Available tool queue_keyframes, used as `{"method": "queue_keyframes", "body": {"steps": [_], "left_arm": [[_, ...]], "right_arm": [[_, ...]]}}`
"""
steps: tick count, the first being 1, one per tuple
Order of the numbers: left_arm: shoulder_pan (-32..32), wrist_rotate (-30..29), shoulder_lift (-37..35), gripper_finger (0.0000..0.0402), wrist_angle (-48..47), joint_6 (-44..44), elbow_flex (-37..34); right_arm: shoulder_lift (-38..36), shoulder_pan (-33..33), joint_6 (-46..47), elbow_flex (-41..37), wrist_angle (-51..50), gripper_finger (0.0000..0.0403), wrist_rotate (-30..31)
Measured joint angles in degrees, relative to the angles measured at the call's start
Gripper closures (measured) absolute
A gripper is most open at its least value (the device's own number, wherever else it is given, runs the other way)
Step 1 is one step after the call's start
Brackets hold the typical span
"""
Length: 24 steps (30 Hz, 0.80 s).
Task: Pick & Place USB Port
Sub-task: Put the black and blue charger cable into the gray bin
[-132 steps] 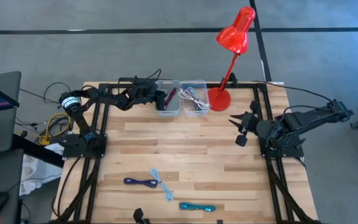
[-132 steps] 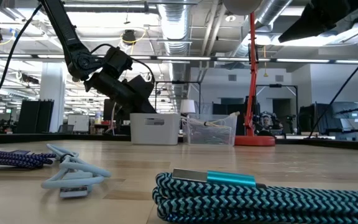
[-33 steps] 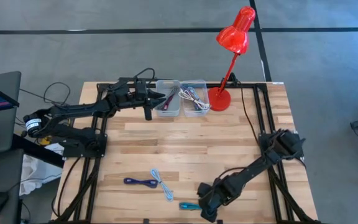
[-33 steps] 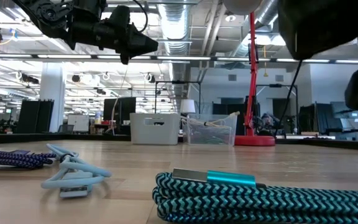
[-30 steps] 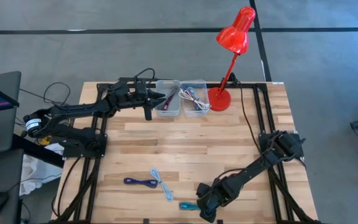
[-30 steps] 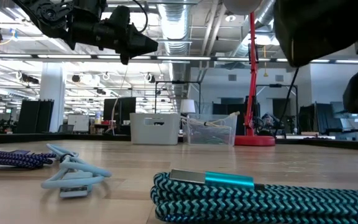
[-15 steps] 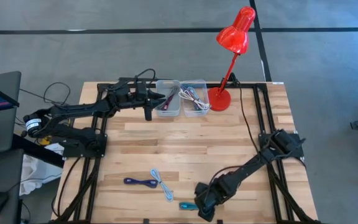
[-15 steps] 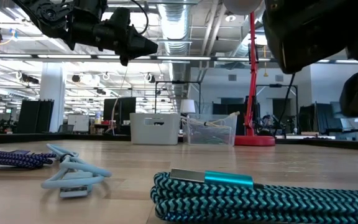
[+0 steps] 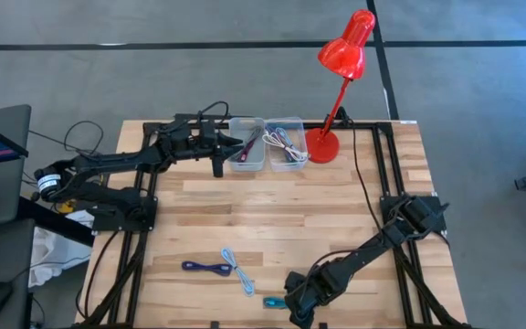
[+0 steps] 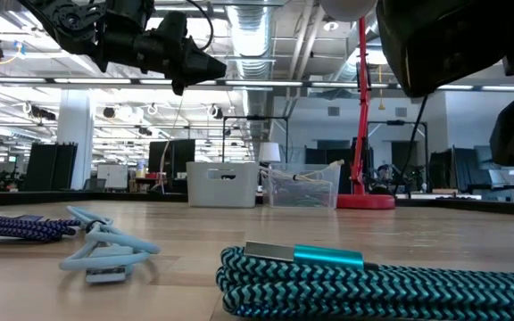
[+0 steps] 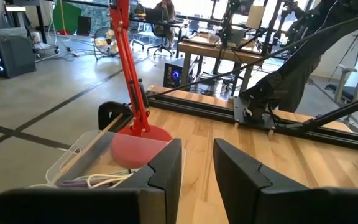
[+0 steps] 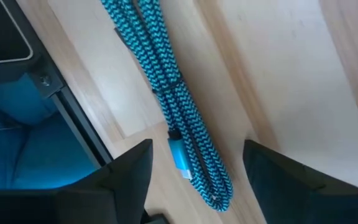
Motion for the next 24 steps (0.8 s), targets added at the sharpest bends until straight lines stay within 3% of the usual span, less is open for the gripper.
{"method": "queue_keyframes", "body": {"steps": [16,20,24], "left_arm": [[0.0,0.0,0.0,0.0309,-0.1,0.0,0.0],[0.0,0.0,0.0,0.0309,-0.3,0.0,0.0],[0.0,0.0,0.0,0.0309,-0.3,0.0,0.0]], "right_arm": [[0.0,0.0,-0.9,-0.7,-0.9,0.0371,3.1],[0.0,0.0,-2.1,-0.7,-0.5,0.0386,3.1],[0.1,-0.1,-2.1,-0.7,-0.5,0.0371,3.2]]}}
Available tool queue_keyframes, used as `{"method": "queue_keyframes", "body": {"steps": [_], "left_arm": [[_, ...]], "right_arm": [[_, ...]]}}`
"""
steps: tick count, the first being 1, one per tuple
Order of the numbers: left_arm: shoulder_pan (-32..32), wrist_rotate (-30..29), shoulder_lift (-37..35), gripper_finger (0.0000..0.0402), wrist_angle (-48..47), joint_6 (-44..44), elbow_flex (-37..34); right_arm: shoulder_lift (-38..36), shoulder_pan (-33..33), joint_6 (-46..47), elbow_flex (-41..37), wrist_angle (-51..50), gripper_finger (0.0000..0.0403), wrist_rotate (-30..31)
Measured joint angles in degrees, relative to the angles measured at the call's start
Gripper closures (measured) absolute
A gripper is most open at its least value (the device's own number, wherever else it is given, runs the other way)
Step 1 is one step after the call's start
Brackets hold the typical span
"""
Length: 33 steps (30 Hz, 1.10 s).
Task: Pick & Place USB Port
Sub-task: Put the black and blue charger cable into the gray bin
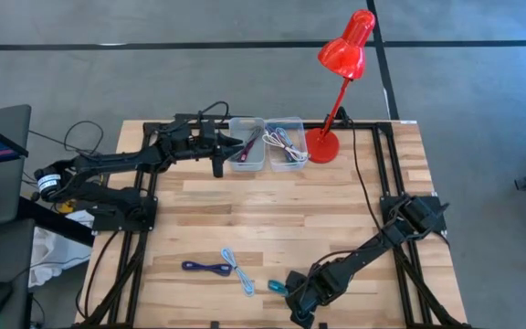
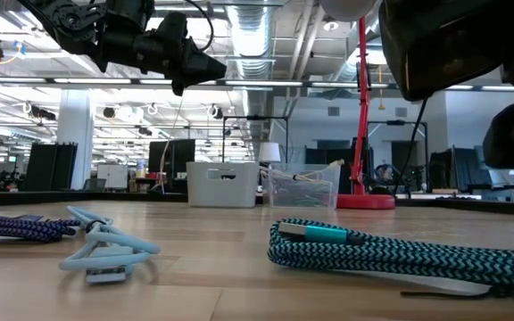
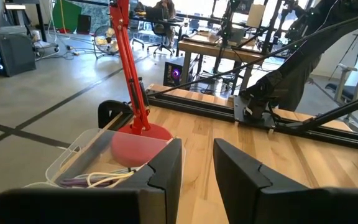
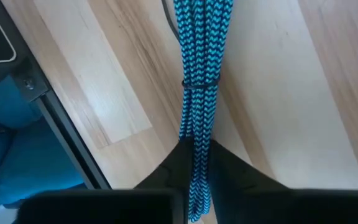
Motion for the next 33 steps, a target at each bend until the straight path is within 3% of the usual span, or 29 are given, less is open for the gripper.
{"method": "queue_keyframes", "body": {"steps": [9,16,22,33], "left_arm": [[0.0,0.0,0.0,0.0309,0.0,-0.2,0.0],[0.0,0.0,0.0,0.0309,0.0,-0.2,0.0],[0.0,0.0,0.0,0.0309,0.0,-0.2,0.0],[0.0,0.0,0.0,0.0309,0.0,0.0,0.0]], "right_arm": [[0.0,-0.7,-4.0,0.0,-0.3,0.0389,-0.1],[-0.1,-2.5,-8.9,0.0,-0.6,0.0373,-0.5],[-1.2,-4.3,-14.1,-0.1,-2.7,0.0391,0.1],[-2.7,-8.8,-21.7,-0.2,-6.2,0.0384,0.2]]}}
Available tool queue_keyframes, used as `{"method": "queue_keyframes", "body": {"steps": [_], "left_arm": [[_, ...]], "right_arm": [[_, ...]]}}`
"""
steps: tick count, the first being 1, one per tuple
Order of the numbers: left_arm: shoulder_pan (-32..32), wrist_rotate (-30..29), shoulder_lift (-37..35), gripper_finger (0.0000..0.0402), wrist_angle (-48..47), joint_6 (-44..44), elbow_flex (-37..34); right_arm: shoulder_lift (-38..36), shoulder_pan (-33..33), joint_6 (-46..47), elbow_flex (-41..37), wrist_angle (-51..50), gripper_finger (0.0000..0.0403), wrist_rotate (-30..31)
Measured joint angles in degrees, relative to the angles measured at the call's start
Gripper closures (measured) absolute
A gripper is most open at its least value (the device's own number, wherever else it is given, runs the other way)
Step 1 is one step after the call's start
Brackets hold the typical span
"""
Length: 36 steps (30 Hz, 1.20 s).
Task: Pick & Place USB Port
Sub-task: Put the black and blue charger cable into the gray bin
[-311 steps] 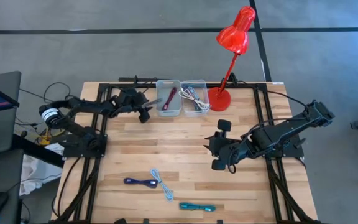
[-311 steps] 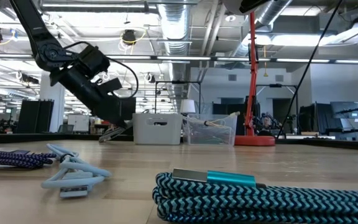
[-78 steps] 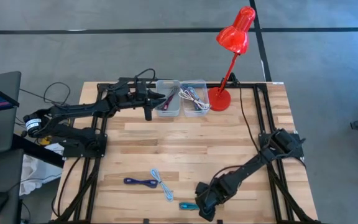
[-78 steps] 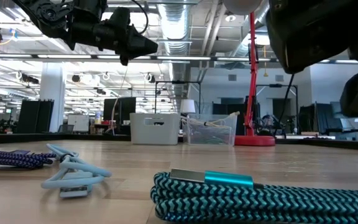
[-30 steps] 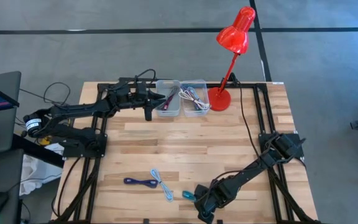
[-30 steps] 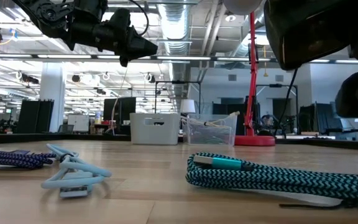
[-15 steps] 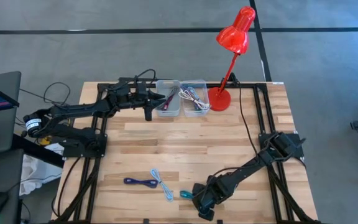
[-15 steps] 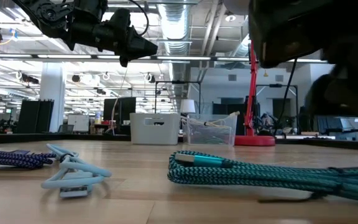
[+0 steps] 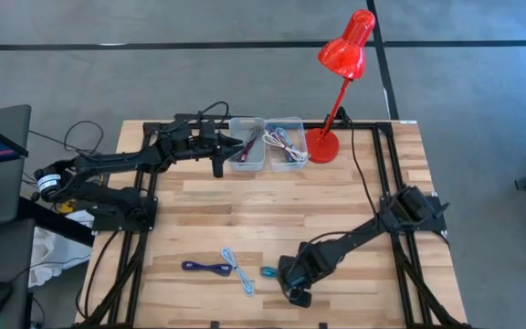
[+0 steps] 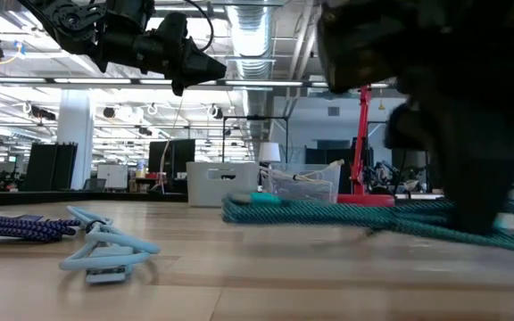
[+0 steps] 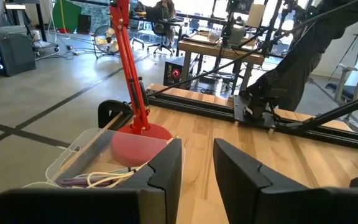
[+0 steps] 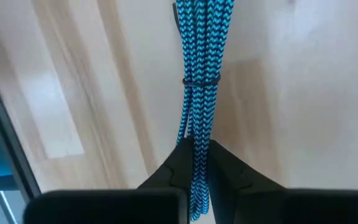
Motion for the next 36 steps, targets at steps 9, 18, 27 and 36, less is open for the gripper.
{"method": "queue_keyframes", "body": {"steps": [9,18,27,36], "left_arm": [[1.0,0.0,0.0,0.0309,0.0,0.0,0.0],[4.6,0.0,-0.1,0.0309,-1.9,0.0,0.0],[8.3,4.0,-7.1,0.0361,-14.6,5.8,0.0],[8.6,5.7,-20.4,0.0393,-23.9,10.7,-1.7]], "right_arm": [[-4.5,-3.7,-8.2,0.1,-4.5,0.0387,6.1],[-14.7,-7.3,-17.8,0.1,-5.5,0.0388,19.6],[-17.6,-12.5,-28.3,0.1,-6.5,0.0388,27.5],[-17.7,-17.7,-38.0,-1.2,-0.8,0.0388,28.3]]}}
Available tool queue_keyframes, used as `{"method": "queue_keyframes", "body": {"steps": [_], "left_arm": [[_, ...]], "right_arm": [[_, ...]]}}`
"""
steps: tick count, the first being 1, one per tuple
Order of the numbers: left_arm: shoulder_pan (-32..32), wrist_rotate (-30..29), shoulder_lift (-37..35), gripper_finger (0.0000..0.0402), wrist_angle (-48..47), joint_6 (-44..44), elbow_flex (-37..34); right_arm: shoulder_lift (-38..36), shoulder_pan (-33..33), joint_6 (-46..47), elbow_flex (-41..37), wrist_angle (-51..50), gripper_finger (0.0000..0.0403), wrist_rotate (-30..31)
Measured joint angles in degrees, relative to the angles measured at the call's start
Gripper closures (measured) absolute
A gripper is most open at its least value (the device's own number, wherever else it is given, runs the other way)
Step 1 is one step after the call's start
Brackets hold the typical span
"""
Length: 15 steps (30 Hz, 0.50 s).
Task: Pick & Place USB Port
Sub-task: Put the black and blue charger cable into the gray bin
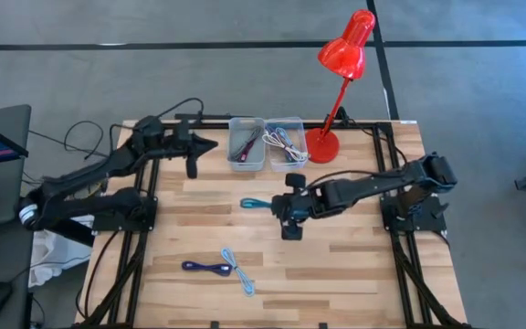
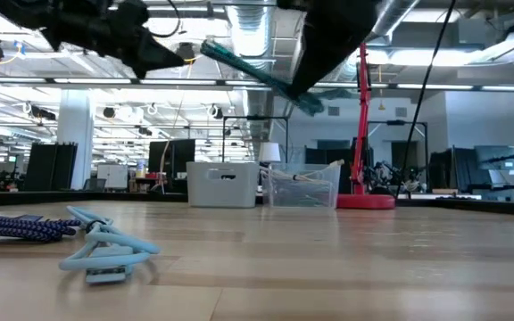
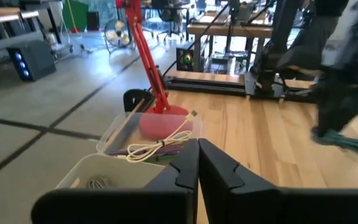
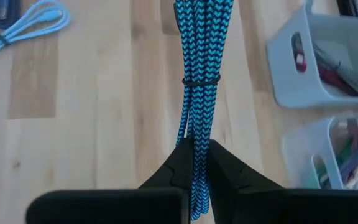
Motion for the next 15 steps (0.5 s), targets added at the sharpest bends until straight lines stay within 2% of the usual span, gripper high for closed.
{"method": "queue_keyframes", "body": {"steps": [7,11,15], "left_arm": [[0.0,0.0,-13.5,0.0394,0.0,-0.1,-11.6],[0.0,0.0,-21.2,0.0394,0.2,-0.7,-16.3],[-0.3,1.1,-26.6,0.0396,0.3,-1.9,-18.4]], "right_arm": [[-2.5,-6.0,-4.7,-8.6,14.5,0.0389,-0.6],[-4.3,-10.9,-5.2,-14.1,27.8,0.0389,-6.0],[-3.2,-15.4,-5.8,-16.6,37.3,0.0389,-8.7]]}}
